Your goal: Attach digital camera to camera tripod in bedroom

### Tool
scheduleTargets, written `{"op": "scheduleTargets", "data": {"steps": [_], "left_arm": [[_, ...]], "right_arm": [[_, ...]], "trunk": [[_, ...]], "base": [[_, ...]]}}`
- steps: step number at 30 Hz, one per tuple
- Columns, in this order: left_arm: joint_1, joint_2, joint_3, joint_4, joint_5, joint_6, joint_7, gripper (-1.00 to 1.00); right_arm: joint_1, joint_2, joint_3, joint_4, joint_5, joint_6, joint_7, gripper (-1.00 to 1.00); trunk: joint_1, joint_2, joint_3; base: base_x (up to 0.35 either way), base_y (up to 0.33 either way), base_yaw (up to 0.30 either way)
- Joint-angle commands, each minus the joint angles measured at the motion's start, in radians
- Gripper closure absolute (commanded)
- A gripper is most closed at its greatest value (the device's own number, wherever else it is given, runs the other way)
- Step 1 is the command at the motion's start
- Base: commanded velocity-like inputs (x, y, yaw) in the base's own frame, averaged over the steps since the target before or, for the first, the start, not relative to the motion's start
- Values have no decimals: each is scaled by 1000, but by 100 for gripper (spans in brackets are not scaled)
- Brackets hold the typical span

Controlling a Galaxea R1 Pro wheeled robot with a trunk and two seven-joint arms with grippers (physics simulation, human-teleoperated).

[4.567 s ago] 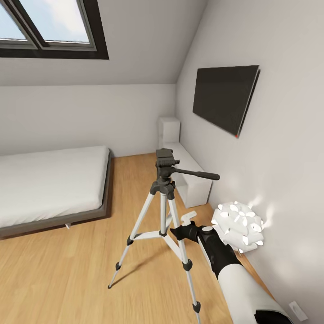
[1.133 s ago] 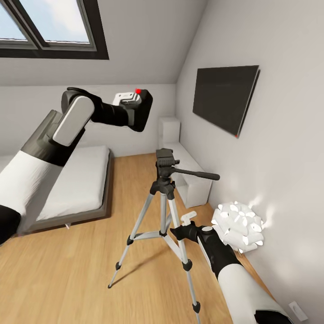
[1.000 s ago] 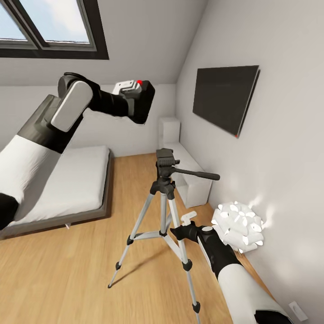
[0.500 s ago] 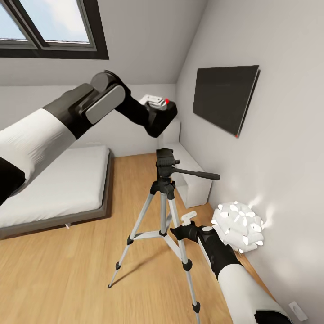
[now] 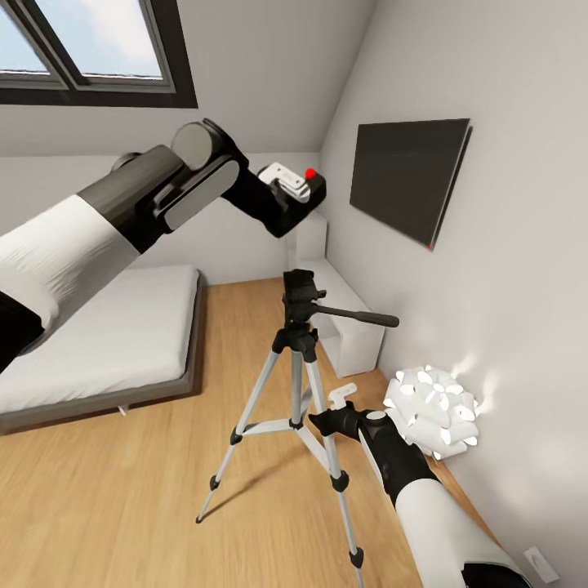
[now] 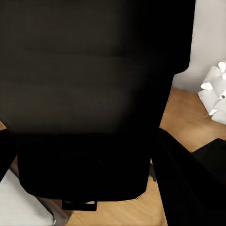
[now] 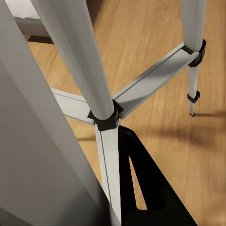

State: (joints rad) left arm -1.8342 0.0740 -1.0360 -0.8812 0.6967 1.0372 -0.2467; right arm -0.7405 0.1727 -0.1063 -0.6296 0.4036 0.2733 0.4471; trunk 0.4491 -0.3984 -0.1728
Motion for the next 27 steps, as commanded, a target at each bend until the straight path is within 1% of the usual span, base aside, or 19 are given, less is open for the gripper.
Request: {"op": "scheduleTargets", "data": {"steps": [1,3,5,7,8,9,10,11,12,14,15,16,17,20,27], "left_arm": [[-2,1,-2,-2,-15,0,-12,100],[-2,2,1,2,-16,0,-14,100],[-2,13,3,4,-10,2,-24,100],[-2,26,5,2,-4,3,-51,100],[-2,36,9,2,6,2,-90,100],[-2,41,13,2,12,1,-117,100],[-2,53,23,4,27,-2,-182,100],[-2,53,23,4,27,-2,-182,100],[-2,66,36,5,38,-11,-260,100],[-2,80,47,6,44,-27,-337,100],[-2,93,54,6,47,-48,-400,100],[-2,98,57,6,48,-59,-425,100],[-2,118,63,6,52,-93,-496,100],[-2,126,61,8,53,-108,-525,100],[-2,129,55,7,55,-111,-536,100]], "right_arm": [[0,2,-11,8,24,4,12,100],[0,2,-11,8,24,4,12,100],[0,2,-10,8,24,4,12,100],[0,2,-10,8,24,4,12,100],[0,2,-11,8,24,4,12,100],[0,2,-11,8,24,4,12,100],[0,2,-11,8,24,4,12,100],[0,2,-11,8,24,4,12,100],[0,2,-11,8,24,4,12,100],[0,2,-11,8,24,4,12,100],[0,2,-11,8,24,4,12,100],[0,2,-11,8,24,4,12,100],[0,2,-11,8,24,4,12,100],[0,2,-12,8,24,4,13,100],[0,2,-12,7,24,4,12,100]], "trunk": [[1,-2,-2],[1,-2,-2],[1,-2,-2],[1,-2,-2],[1,-2,-2],[1,-2,-2],[1,-2,-2],[1,-2,-2],[1,-2,-2],[1,-2,-2],[1,-2,-2],[1,-2,-2],[1,-2,-2],[1,-2,-2],[1,-2,-2]], "base": [[0,0,0],[0,0,0],[0,0,0],[0,0,0],[0,0,0],[0,0,0],[0,0,0],[0,0,0],[0,0,0],[0,0,0],[0,0,0],[0,0,0],[0,0,0],[0,0,0],[0,0,0]]}}
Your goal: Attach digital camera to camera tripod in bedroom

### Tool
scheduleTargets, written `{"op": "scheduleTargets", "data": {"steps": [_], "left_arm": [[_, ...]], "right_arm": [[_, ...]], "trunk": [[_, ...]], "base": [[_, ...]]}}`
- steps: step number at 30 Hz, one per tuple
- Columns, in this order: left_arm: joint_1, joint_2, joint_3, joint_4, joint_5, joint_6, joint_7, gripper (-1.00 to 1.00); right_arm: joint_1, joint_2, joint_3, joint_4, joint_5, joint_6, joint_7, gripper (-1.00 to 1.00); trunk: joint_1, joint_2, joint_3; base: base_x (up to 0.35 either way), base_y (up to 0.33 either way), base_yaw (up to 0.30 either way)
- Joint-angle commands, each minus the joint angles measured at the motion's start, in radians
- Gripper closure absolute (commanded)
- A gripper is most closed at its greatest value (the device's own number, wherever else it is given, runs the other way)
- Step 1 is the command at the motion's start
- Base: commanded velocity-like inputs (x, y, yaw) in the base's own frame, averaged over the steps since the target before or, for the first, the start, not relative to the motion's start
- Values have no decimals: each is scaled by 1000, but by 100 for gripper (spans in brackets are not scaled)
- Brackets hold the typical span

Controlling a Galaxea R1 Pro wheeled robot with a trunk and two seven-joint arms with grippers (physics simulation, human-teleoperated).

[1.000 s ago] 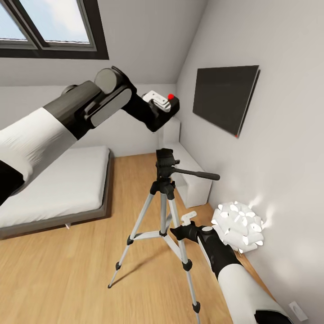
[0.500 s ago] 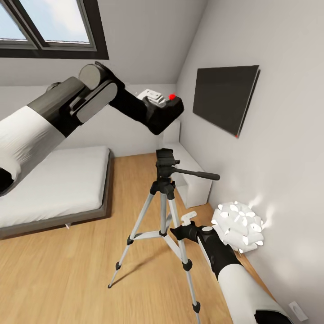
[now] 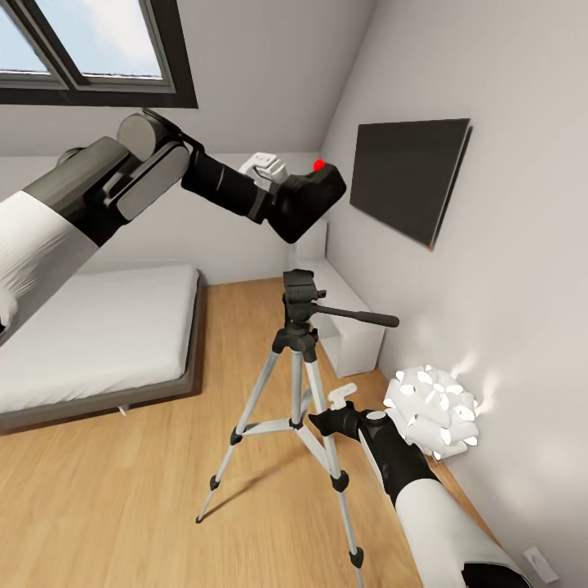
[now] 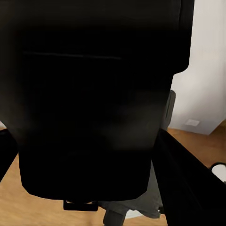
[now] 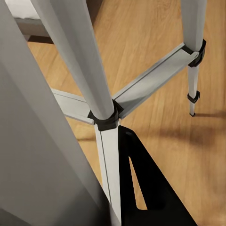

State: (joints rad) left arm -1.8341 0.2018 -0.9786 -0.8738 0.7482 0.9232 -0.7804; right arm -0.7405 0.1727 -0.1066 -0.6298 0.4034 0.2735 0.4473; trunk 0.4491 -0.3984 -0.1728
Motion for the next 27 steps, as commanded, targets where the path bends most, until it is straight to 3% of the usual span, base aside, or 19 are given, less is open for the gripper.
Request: {"op": "scheduleTargets", "data": {"steps": [1,8,18,20,24,27], "left_arm": [[-2,1,-3,-1,0,4,-3,100],[-2,2,-7,-5,-51,10,-5,100],[-2,22,-92,-5,-95,9,-79,100],[-2,26,-105,-4,-119,9,-90,100],[-2,30,-114,-10,-161,9,-100,100],[-2,31,-116,-14,-173,9,-104,100]], "right_arm": [[0,2,-11,7,25,4,12,100],[0,2,-11,7,25,5,12,100],[0,2,-10,7,27,6,13,100],[0,2,-11,7,27,6,13,100],[0,2,-11,7,26,5,12,100],[0,2,-11,7,26,5,12,100]], "trunk": [[1,-2,-2],[1,-2,-2],[1,-2,-2],[1,-2,-2],[1,-2,-2],[1,-2,-2]], "base": [[0,0,0],[0,0,0],[0,0,0],[0,0,0],[0,0,0],[0,0,0]]}}
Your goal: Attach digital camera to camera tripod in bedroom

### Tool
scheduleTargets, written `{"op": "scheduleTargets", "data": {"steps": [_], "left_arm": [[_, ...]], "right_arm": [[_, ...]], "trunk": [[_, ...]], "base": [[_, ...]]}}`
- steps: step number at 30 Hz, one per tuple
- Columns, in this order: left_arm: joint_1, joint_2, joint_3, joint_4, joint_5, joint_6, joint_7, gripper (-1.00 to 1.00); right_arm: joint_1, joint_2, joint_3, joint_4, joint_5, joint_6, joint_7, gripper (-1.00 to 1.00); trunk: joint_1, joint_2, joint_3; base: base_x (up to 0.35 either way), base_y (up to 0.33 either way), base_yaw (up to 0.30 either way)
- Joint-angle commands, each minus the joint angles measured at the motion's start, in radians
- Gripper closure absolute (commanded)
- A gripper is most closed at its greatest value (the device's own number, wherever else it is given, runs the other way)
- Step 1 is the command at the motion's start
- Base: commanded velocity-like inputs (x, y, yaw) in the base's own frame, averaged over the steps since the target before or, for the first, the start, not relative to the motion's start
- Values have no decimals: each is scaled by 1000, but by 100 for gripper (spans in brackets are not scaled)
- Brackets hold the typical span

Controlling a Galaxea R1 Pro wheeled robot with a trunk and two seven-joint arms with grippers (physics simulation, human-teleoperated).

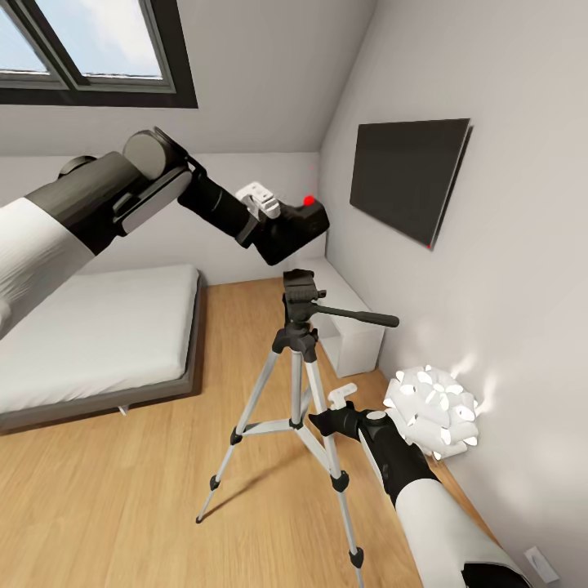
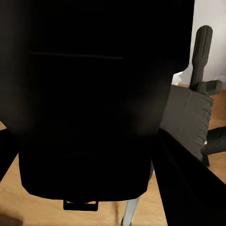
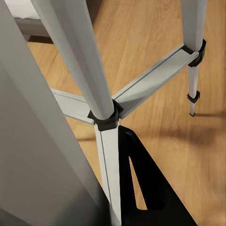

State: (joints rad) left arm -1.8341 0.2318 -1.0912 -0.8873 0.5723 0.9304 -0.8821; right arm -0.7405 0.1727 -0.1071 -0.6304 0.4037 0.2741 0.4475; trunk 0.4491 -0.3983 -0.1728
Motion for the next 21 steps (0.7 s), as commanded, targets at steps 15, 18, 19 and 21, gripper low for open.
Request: {"op": "scheduleTargets", "data": {"steps": [15,18,19,21], "left_arm": [[-2,22,3,-2,-10,1,-169,100],[-2,32,6,5,-5,2,-190,100],[-2,34,6,5,-4,2,-192,100],[-2,38,2,7,-3,2,-195,100]], "right_arm": [[0,2,-10,6,28,5,13,100],[0,2,-10,6,27,5,13,100],[0,2,-10,6,27,5,13,100],[0,2,-10,6,27,4,13,100]], "trunk": [[1,-2,-2],[1,-2,-2],[1,-2,-2],[1,-2,-2]], "base": [[0,0,0],[0,0,0],[0,0,0],[0,0,0]]}}
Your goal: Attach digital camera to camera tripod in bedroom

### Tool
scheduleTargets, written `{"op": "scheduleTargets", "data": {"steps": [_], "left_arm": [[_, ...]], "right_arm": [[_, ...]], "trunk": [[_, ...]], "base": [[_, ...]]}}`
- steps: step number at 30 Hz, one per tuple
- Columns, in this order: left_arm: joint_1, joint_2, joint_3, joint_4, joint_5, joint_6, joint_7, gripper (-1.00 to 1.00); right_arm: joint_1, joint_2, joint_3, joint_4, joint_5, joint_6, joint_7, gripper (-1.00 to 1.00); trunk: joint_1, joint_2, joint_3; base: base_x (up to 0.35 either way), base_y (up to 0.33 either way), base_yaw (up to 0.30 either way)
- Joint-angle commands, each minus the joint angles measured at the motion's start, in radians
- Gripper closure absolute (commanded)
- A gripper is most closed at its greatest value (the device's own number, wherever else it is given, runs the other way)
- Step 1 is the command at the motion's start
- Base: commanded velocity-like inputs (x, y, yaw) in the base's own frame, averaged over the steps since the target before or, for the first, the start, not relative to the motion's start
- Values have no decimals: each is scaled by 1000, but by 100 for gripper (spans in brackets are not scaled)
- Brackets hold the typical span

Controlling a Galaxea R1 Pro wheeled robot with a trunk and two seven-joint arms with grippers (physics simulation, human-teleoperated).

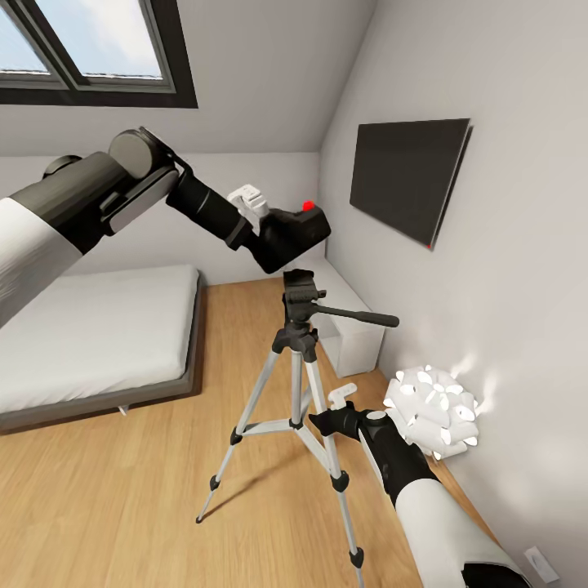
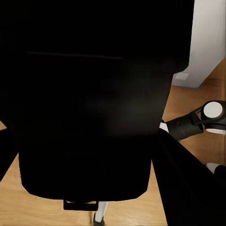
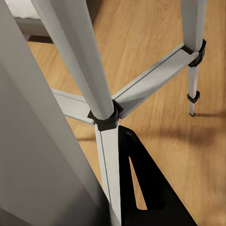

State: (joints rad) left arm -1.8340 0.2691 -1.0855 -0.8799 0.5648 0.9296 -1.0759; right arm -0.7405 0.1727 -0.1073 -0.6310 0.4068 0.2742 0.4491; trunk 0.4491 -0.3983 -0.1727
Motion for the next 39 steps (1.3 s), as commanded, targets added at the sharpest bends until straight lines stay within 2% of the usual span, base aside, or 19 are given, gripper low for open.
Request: {"op": "scheduleTargets", "data": {"steps": [1,5,6,7,10,12,16,20,21,25,33,35,39], "left_arm": [[-2,2,-4,0,5,3,-2,100],[-7,4,-5,3,1,13,-5,100],[-18,6,-5,0,-1,26,-5,100],[-61,12,-6,-8,-2,47,-6,100],[-94,15,-7,-12,-1,51,-10,100],[-119,19,-9,-12,-1,53,-42,100],[-126,21,-14,-13,-3,53,-68,100],[-129,23,-49,-20,-5,52,-81,100],[-130,23,-68,-24,-6,52,-84,100],[-131,22,-98,-31,-6,52,-87,100],[-131,17,-126,-39,-6,52,-88,100],[-128,5,-114,-50,-12,47,-87,100],[-128,5,-114,-72,-22,38,-88,100]], "right_arm": [[0,2,-9,7,24,5,11,100],[0,2,-10,7,24,4,11,100],[0,2,-10,6,24,3,11,100],[0,2,-11,6,24,4,11,100],[0,2,-11,5,24,4,11,100],[0,2,-11,5,23,5,11,100],[0,2,-11,6,23,5,11,100],[0,2,-11,6,23,5,11,100],[0,2,-11,5,23,5,11,100],[0,2,-11,6,23,5,11,100],[0,2,-11,6,23,5,11,100],[-2,2,-5,7,6,1,5,100],[-2,2,-5,7,5,2,5,100]], "trunk": [[1,-2,-2],[1,-2,-2],[1,-2,-2],[1,-2,-2],[1,-2,-2],[1,-2,-2],[1,-2,-2],[1,-2,-2],[1,-2,-2],[1,-2,-2],[1,-2,-2],[1,-2,-2],[1,-2,-2]], "base": [[0,0,0],[0,0,0],[0,0,0],[0,0,0],[0,0,0],[0,0,0],[0,0,0],[0,0,0],[0,0,0],[0,0,0],[0,0,0],[0,0,0],[0,0,0]]}}
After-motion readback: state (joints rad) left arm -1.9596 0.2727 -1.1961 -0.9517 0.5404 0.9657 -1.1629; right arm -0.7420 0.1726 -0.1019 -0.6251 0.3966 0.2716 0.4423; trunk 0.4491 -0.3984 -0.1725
